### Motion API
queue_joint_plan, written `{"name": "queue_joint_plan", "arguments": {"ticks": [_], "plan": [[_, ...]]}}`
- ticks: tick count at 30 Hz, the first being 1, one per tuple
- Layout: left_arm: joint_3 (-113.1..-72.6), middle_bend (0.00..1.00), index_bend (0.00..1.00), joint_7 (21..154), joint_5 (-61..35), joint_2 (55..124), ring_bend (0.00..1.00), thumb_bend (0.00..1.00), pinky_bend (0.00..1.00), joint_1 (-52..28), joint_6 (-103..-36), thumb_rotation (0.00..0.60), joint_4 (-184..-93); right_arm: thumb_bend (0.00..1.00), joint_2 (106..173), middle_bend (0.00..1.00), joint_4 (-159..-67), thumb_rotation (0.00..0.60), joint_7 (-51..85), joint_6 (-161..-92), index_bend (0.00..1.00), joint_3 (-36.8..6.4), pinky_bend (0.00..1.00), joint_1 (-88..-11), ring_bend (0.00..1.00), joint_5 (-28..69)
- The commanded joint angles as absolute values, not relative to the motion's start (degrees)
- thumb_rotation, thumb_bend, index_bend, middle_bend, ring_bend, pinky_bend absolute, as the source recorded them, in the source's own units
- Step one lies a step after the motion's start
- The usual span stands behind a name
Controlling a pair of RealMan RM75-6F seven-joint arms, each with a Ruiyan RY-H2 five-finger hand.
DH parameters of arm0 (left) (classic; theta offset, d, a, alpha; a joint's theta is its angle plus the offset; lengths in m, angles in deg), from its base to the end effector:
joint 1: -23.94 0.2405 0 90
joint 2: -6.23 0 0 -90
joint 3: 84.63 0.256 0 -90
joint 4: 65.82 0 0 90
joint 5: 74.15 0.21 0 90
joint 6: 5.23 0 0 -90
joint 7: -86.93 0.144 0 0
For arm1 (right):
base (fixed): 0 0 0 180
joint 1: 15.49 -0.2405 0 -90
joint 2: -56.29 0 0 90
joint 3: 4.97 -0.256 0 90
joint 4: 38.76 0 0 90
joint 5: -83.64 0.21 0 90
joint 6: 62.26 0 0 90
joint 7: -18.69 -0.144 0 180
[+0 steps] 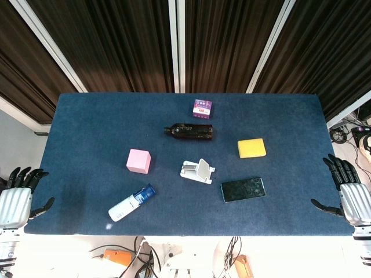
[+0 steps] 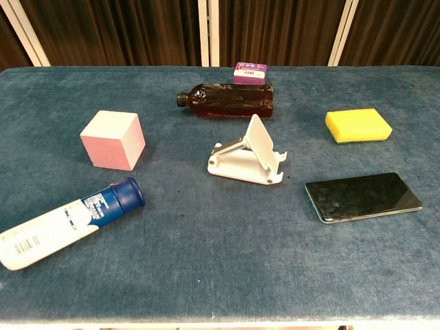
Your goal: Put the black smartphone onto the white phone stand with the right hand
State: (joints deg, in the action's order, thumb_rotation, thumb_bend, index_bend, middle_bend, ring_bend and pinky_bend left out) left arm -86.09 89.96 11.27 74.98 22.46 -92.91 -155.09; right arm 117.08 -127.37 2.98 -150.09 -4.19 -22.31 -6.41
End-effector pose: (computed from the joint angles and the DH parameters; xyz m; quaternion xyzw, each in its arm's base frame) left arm -0.3247 0.1573 0.1409 -0.5805 -0.3937 -0.3675 0.6107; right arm -0.3149 -0.1796 0.1782 0.5932 -0.4130 0.4463 0.5276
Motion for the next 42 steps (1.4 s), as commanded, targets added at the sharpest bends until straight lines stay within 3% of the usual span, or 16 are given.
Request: {"name": "queue_joint_plan", "arguments": {"ticks": [1, 8, 14, 19, 21, 26, 42], "plan": [[-86.33, 0.19, 0.24, 89.76, 10.83, 74.87, 0.09, 0.18, 0.0, 22.54, -92.93, 0.6, -154.98, 0.23, 116.84, 0.02, -127.72, 0.6, 3.13, -149.71, 0.0, -4.41, 0.0, -22.14, 0.0, -6.06], [-86.38, 0.19, 0.24, 89.26, 11.0, 74.96, 0.09, 0.18, 0.0, 22.72, -93.32, 0.6, -154.74, 0.23, 116.64, 0.02, -130.25, 0.6, 4.97, -146.46, 0.0, -3.32, 0.01, -23.23, 0.0, -8.21], [-86.24, 0.19, 0.24, 88.96, 11.58, 75.83, 0.09, 0.18, 0.0, 22.35, -92.9, 0.6, -154.22, 0.23, 120.15, 0.02, -136.19, 0.6, 13.91, -138.24, 0.01, -2.71, 0.06, -27.38, 0.0, -9.93], [-86.14, 0.19, 0.24, 88.46, 11.65, 76.14, 0.09, 0.18, 0.0, 22.36, -92.82, 0.6, -153.57, 0.23, 125.96, 0.01, -139.79, 0.6, 27.62, -127.88, 0.07, -4.63, 0.05, -31.57, 0.0, -2.09], [-86.06, 0.19, 0.24, 88.22, 11.5, 76.22, 0.09, 0.18, 0.0, 22.5, -92.81, 0.6, -153.2, 0.25, 128.54, 0.0, -140.05, 0.6, 31.77, -125.35, 0.15, -5.78, 0.05, -33.02, 0.0, 1.42], [-85.93, 0.19, 0.24, 87.5, 11.14, 76.62, 0.09, 0.18, 0.0, 22.62, -92.42, 0.6, -152.31, 0.31, 133.33, 0.0, -139.3, 0.6, 38.44, -120.31, 0.21, -8.27, 0.01, -36.66, 0.0, 9.29], [-85.94, 0.19, 0.24, 87.4, 10.52, 76.99, 0.09, 0.18, 0.0, 22.34, -91.27, 0.6, -151.72, 0.32, 139.16, 0.0, -137.19, 0.6, 47.3, -115.59, 0.27, -9.04, 0.01, -43.26, 0.0, 18.57]]}}
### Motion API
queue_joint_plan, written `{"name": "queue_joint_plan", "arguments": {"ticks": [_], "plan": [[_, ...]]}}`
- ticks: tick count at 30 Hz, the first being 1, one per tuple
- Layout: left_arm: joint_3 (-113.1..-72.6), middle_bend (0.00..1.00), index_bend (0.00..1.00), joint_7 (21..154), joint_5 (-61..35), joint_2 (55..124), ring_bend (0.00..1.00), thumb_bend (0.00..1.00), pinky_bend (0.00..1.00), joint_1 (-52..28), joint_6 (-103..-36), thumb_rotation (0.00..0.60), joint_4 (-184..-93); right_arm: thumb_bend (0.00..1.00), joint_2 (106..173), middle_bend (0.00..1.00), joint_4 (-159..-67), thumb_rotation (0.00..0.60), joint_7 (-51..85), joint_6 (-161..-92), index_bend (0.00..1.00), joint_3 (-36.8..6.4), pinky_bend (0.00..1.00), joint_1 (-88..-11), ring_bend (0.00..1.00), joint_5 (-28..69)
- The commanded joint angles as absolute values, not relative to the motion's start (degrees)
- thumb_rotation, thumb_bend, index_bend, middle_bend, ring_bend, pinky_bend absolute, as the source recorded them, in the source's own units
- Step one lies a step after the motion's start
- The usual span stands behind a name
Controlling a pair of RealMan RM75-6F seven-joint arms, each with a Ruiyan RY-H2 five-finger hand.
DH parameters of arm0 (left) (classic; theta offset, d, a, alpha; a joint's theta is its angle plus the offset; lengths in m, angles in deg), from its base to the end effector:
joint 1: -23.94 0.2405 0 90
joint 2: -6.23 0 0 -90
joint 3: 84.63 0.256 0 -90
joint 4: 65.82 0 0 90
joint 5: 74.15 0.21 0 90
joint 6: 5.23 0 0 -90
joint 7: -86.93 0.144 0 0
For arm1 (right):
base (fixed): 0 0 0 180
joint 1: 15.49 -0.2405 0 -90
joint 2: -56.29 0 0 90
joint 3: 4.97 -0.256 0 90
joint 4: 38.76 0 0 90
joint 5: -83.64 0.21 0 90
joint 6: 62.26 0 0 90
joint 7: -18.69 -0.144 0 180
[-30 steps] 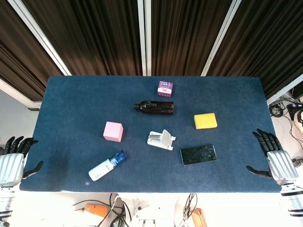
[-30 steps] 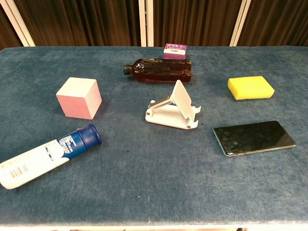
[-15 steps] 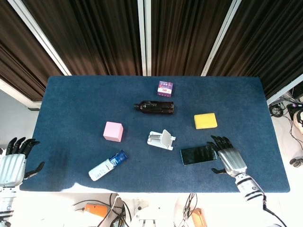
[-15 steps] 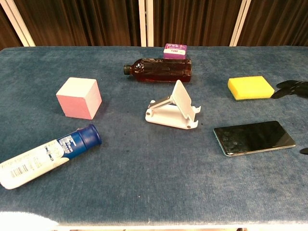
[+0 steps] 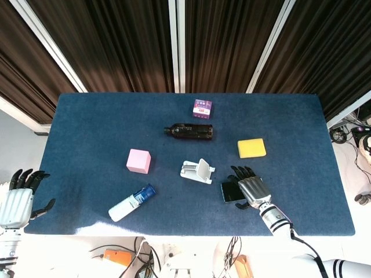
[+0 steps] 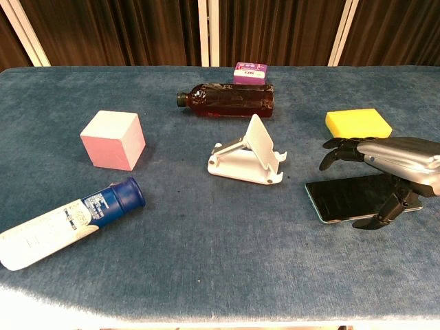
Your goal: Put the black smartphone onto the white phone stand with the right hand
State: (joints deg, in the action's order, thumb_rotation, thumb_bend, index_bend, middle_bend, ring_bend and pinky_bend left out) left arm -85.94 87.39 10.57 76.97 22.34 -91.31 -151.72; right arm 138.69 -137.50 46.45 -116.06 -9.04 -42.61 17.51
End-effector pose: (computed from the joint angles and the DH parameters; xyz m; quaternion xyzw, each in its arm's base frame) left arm -0.3356 0.1574 0.1315 -0.5779 -0.4105 -0.3635 0.6045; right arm -0.2035 -0.2471 -0.0133 0.7616 -0.4378 0.2775 0.3889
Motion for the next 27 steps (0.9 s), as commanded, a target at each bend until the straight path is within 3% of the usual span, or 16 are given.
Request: {"name": "queue_joint_plan", "arguments": {"ticks": [1, 8, 18, 23, 27], "plan": [[-85.95, 0.19, 0.24, 87.4, 10.45, 77.0, 0.09, 0.18, 0.0, 22.35, -91.24, 0.6, -151.7, 0.32, 139.29, 0.0, -137.05, 0.6, 47.65, -115.48, 0.27, -9.01, 0.01, -43.53, 0.0, 19.06], [-85.85, 0.19, 0.24, 87.45, 10.19, 76.88, 0.09, 0.18, 0.0, 22.48, -91.07, 0.6, -151.71, 0.36, 139.78, 0.0, -136.54, 0.6, 48.57, -114.26, 0.29, -8.79, 0.0, -45.43, 0.0, 22.36], [-85.82, 0.19, 0.24, 87.53, 10.06, 76.76, 0.09, 0.18, 0.0, 22.59, -91.02, 0.6, -151.88, 0.47, 139.9, 0.02, -135.98, 0.6, 48.29, -115.35, 0.5, -8.14, 0.0, -46.48, 0.0, 24.18], [-85.75, 0.19, 0.24, 87.55, 9.96, 76.85, 0.09, 0.18, 0.0, 22.63, -90.88, 0.6, -151.92, 0.47, 139.68, 0.19, -135.31, 0.6, 42.14, -117.12, 0.55, -8.74, 0.01, -45.19, 0.02, 21.38], [-85.76, 0.19, 0.24, 87.69, 9.92, 76.93, 0.09, 0.18, 0.0, 22.57, -90.74, 0.6, -151.98, 0.48, 140.16, 0.38, -132.63, 0.6, 35.18, -117.87, 0.58, -8.73, 0.06, -44.03, 0.18, 17.41]]}}
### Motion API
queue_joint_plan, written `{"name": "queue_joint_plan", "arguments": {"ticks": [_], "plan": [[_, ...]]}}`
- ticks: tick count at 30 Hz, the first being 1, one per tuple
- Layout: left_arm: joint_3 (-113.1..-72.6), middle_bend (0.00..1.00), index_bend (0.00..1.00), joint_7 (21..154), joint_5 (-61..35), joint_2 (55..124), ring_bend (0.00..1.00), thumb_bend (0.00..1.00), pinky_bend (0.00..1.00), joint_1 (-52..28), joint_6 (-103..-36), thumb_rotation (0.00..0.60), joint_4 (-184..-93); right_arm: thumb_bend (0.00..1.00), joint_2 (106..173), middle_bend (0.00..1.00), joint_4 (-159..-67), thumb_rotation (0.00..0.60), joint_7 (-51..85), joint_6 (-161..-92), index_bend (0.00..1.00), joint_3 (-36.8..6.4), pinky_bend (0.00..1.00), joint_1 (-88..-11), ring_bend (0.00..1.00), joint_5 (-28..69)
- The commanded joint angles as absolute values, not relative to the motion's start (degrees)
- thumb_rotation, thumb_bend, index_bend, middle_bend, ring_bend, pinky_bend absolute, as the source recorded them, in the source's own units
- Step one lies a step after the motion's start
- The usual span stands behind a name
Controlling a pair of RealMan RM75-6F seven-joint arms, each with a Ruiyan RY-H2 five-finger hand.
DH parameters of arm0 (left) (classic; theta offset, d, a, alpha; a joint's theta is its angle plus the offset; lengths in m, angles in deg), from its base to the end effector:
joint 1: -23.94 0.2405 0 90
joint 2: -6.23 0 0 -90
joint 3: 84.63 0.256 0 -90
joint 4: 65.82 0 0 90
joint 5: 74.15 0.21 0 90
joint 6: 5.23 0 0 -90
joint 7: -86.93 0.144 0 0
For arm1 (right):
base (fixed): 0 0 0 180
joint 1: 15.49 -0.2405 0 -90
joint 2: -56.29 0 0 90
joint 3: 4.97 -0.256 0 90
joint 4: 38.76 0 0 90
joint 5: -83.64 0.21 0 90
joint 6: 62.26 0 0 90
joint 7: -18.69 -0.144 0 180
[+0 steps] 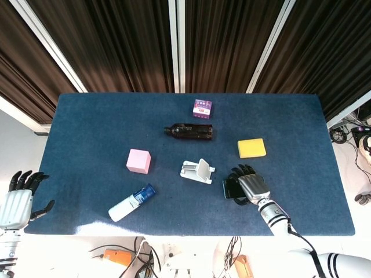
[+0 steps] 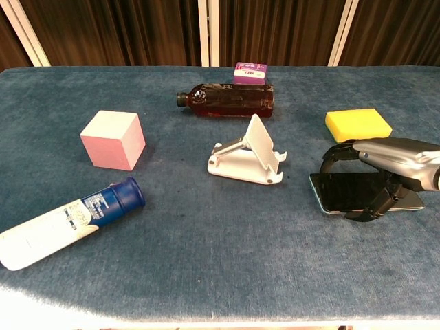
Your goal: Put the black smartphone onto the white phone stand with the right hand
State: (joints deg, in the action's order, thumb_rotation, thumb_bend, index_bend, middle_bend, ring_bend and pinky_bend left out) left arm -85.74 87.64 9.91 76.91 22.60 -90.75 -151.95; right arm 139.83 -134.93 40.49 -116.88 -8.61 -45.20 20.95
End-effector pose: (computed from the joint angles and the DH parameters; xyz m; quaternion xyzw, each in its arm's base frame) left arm -0.3379 0.1550 0.1303 -0.5763 -0.4176 -0.3557 0.6058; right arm -0.2073 -0.2599 -0.0166 0.7330 -0.4772 0.2902 0.3882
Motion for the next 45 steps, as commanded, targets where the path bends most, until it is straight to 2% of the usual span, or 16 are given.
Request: {"name": "queue_joint_plan", "arguments": {"ticks": [1, 5, 9, 14, 21, 25, 35, 45], "plan": [[-85.73, 0.19, 0.24, 87.78, 10.02, 76.94, 0.09, 0.18, 0.0, 22.54, -90.73, 0.6, -152.04, 0.48, 140.48, 0.4, -131.61, 0.6, 33.06, -117.93, 0.59, -8.66, 0.07, -43.79, 0.21, 16.24], [-85.73, 0.19, 0.24, 87.99, 10.17, 76.8, 0.09, 0.18, 0.0, 22.54, -90.87, 0.6, -152.37, 0.51, 141.56, 0.48, -127.95, 0.6, 26.49, -118.46, 0.63, -8.27, 0.18, -43.33, 0.32, 11.54], [-85.7, 0.19, 0.24, 88.18, 10.08, 76.59, 0.09, 0.18, 0.0, 22.68, -91.0, 0.6, -152.71, 0.52, 142.22, 0.49, -124.97, 0.6, 20.14, -119.38, 0.64, -8.1, 0.37, -43.11, 0.37, 7.56], [-85.56, 0.19, 0.24, 88.37, 10.11, 76.43, 0.09, 0.18, 0.0, 22.84, -91.09, 0.6, -152.98, 0.54, 141.09, 0.49, -124.43, 0.6, 10.53, -122.2, 0.65, -8.44, 0.45, -42.48, 0.4, 2.76], [-85.66, 0.19, 0.24, 88.77, 10.29, 75.95, 0.09, 0.18, 0.0, 22.88, -91.41, 0.6, -153.51, 0.54, 137.91, 0.49, -130.31, 0.6, -2.26, -128.31, 0.65, -9.73, 0.46, -40.9, 0.39, -1.78], [-85.72, 0.19, 0.24, 88.93, 10.5, 75.83, 0.09, 0.18, 0.0, 22.84, -91.58, 0.6, -153.82, 0.54, 139.37, 0.49, -133.06, 0.6, -7.93, -129.25, 0.64, -11.22, 0.46, -41.1, 0.37, -1.4], [-85.68, 0.19, 0.24, 88.65, 10.55, 75.77, 0.09, 0.18, 0.0, 22.97, -91.73, 0.6, -153.68, 0.54, 150.8, 0.49, -131.97, 0.6, -9.23, -130.82, 0.59, -15.46, 0.41, -42.22, 0.33, 3.64], [-85.7, 0.19, 0.24, 88.17, 10.41, 76.08, 0.09, 0.18, 0.0, 22.86, -91.36, 0.6, -153.09, 0.54, 159.44, 0.45, -124.41, 0.6, -11.57, -131.74, 0.53, -18.86, 0.36, -43.79, 0.3, 5.8]]}}
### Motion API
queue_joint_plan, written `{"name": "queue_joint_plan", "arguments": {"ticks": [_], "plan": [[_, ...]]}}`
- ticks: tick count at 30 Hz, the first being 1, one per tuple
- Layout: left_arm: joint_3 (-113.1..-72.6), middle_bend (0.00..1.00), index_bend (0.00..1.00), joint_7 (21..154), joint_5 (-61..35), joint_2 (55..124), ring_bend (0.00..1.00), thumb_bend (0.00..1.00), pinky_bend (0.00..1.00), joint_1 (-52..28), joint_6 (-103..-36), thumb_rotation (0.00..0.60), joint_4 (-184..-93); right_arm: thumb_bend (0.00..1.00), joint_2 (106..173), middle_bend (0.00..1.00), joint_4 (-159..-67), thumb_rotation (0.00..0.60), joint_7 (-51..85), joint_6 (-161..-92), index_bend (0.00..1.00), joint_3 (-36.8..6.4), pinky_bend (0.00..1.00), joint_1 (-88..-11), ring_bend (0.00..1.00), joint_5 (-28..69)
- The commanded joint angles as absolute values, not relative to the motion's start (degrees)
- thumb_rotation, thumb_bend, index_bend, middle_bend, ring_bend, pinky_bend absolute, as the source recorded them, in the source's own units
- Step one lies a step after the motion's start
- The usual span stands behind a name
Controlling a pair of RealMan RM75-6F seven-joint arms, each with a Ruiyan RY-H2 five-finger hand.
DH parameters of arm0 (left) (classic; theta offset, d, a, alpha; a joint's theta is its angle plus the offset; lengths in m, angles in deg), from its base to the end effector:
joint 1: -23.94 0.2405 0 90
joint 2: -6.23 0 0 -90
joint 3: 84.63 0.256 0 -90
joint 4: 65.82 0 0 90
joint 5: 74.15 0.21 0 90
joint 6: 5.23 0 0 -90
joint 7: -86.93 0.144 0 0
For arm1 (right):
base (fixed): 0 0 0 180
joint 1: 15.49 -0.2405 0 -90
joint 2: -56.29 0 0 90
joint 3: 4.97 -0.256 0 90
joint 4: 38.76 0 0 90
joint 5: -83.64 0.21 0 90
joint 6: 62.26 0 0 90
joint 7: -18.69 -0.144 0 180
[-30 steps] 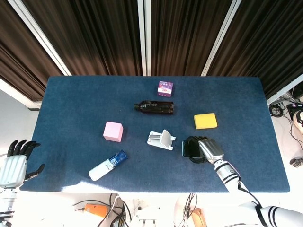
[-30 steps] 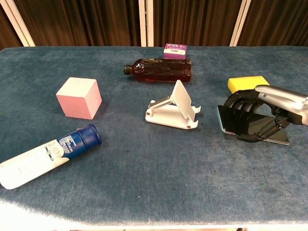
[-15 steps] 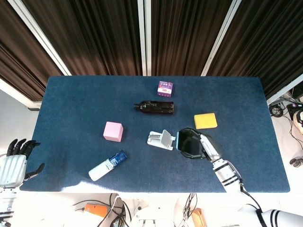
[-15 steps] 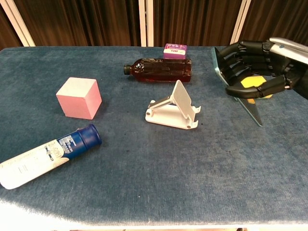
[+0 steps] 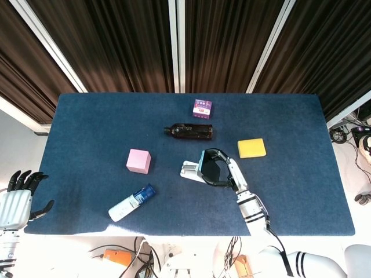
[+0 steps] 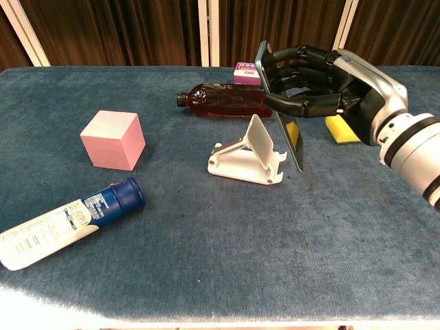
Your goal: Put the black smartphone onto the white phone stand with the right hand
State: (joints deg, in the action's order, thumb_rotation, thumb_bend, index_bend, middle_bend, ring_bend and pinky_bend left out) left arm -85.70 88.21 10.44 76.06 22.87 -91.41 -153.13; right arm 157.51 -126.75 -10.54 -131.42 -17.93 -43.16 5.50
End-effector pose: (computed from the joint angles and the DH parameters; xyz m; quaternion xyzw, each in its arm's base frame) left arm -0.3344 0.1534 0.1342 -0.5775 -0.4126 -0.3578 0.6069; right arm -0.1291 -0.2785 -0.0361 0.4190 -0.6406 0.6194 0.1742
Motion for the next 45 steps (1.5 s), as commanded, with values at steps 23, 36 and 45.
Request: {"name": "queue_joint_plan", "arguments": {"ticks": [23, 36, 45], "plan": [[-85.8, 0.19, 0.24, 87.93, 9.96, 76.5, 0.09, 0.18, 0.0, 22.6, -90.62, 0.6, -152.5, 0.53, 167.58, 0.4, -108.95, 0.6, -22.74, -132.97, 0.45, -17.89, 0.32, -46.87, 0.25, 0.08], [-85.8, 0.19, 0.24, 87.73, 9.85, 76.65, 0.09, 0.18, 0.0, 22.53, -90.42, 0.6, -152.25, 0.49, 167.91, 0.3, -107.57, 0.6, -24.83, -132.87, 0.3, -16.97, 0.21, -46.69, 0.15, -0.16], [-85.77, 0.19, 0.24, 87.6, 9.82, 76.78, 0.09, 0.18, 0.0, 22.39, -90.11, 0.6, -152.04, 0.44, 167.69, 0.24, -107.75, 0.6, -25.47, -132.88, 0.2, -16.2, 0.18, -46.16, 0.08, -0.17]]}}
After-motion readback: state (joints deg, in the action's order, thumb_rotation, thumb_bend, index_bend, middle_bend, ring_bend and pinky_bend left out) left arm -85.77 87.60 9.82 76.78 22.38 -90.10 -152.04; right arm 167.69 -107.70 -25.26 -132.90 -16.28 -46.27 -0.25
